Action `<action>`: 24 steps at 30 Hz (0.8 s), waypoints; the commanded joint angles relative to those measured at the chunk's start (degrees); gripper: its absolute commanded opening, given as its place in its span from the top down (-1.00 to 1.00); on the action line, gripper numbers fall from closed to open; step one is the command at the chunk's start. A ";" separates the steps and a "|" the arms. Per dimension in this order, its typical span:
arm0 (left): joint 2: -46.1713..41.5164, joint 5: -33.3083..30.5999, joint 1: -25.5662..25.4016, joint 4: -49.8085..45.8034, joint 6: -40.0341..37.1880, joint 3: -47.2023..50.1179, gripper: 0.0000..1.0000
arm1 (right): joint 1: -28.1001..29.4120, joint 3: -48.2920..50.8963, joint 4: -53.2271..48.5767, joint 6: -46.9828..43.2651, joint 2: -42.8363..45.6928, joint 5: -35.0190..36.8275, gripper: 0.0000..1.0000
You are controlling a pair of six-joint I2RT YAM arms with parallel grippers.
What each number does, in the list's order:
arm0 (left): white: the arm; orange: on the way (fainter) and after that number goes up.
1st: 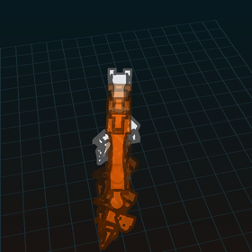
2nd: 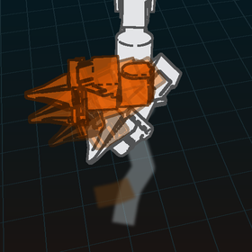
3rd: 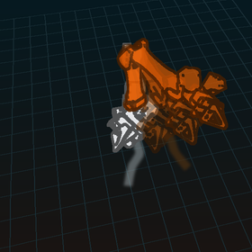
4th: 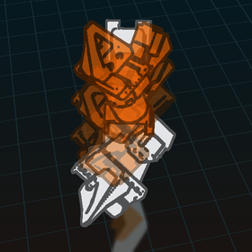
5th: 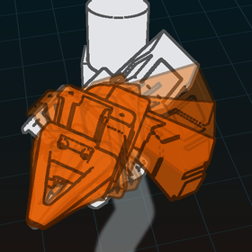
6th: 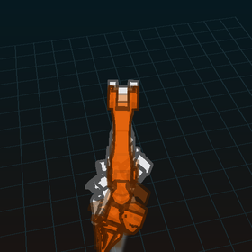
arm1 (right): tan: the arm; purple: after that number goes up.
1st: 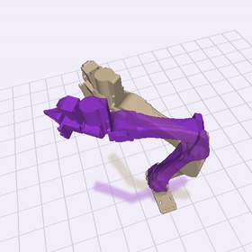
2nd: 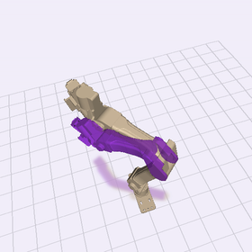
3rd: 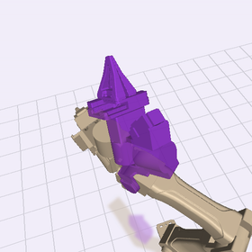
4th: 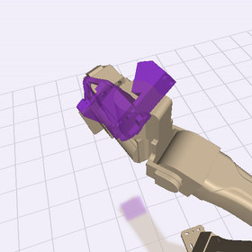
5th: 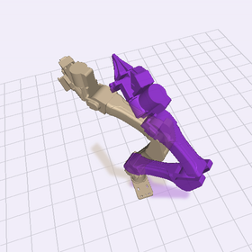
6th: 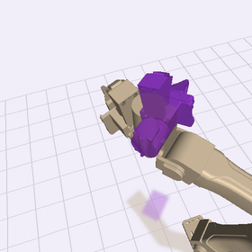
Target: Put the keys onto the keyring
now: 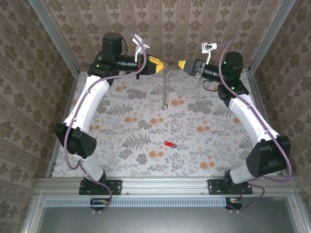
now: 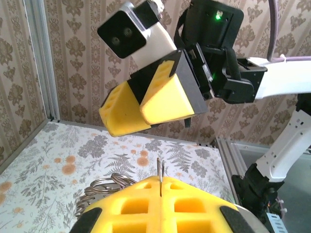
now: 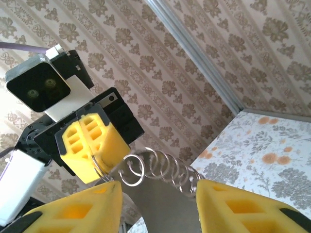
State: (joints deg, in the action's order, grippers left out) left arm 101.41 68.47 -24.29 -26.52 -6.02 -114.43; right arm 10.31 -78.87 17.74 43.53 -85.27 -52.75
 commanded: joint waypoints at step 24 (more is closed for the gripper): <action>-2.30 -5.63 -0.20 13.14 5.69 8.52 1.00 | 2.63 7.84 8.59 2.80 2.57 7.00 0.33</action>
State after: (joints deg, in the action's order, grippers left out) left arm 102.94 64.62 -24.32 -25.28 -7.22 -108.88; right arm 12.78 -73.45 22.02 44.34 -85.41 -50.83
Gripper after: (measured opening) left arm 0.045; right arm 0.335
